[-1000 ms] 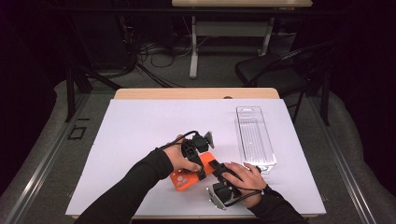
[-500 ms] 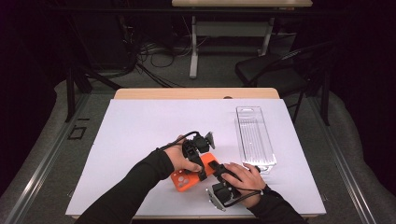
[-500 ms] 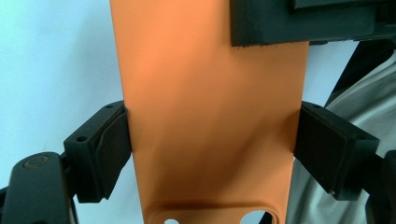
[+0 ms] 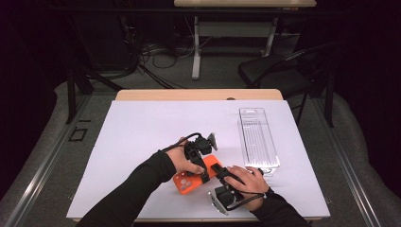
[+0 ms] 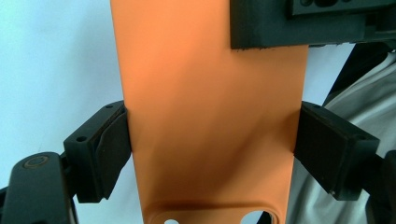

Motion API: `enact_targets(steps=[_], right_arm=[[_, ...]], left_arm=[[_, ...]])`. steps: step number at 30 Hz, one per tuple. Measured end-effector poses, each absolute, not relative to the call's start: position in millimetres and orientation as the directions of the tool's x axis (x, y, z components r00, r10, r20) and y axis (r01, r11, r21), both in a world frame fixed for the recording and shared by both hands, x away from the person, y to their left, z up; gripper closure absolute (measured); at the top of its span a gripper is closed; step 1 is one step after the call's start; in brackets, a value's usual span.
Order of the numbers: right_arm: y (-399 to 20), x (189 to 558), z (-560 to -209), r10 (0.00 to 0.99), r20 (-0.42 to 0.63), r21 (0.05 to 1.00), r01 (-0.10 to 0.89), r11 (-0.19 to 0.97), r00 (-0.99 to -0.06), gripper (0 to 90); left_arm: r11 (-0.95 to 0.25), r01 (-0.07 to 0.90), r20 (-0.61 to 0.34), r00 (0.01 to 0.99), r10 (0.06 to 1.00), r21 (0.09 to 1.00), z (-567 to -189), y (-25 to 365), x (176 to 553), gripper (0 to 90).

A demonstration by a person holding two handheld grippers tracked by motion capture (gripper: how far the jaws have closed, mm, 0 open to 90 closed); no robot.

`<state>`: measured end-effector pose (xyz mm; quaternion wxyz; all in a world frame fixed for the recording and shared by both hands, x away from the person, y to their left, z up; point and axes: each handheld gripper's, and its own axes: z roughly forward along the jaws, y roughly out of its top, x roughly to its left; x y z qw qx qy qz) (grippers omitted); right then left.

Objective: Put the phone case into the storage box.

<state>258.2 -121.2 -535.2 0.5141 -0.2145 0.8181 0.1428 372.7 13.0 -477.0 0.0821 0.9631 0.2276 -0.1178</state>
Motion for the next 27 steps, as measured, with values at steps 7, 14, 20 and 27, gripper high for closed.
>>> enact_targets(steps=[7, 14, 20, 27], right_arm=[[-121.7, 258.1, -536.3, -0.198, -0.906, 0.015, -0.497, 0.867, -0.373, 74.1], [-122.0, 258.1, -535.7, -0.195, -0.911, 0.011, -0.495, 0.869, -0.362, 75.4], [-121.9, 257.9, -536.9, -0.193, -0.913, 0.011, -0.494, 0.869, -0.359, 76.1], [-122.3, 257.6, -538.0, -0.194, -0.915, 0.007, -0.494, 0.87, -0.353, 76.6]], left_arm=[[-0.876, 0.469, -0.281, 0.861, 0.425, 0.111, -476.7, 14.5, 374.3, 15.7], [-0.87, 0.48, -0.307, 0.85, 0.427, 0.118, -476.5, 16.7, 376.9, 15.7], [-0.869, 0.48, -0.314, 0.848, 0.427, 0.115, -477.6, 17.5, 377.9, 15.7], [-0.868, 0.482, -0.31, 0.848, 0.429, 0.117, -477.5, 17.2, 377.6, 15.6]])
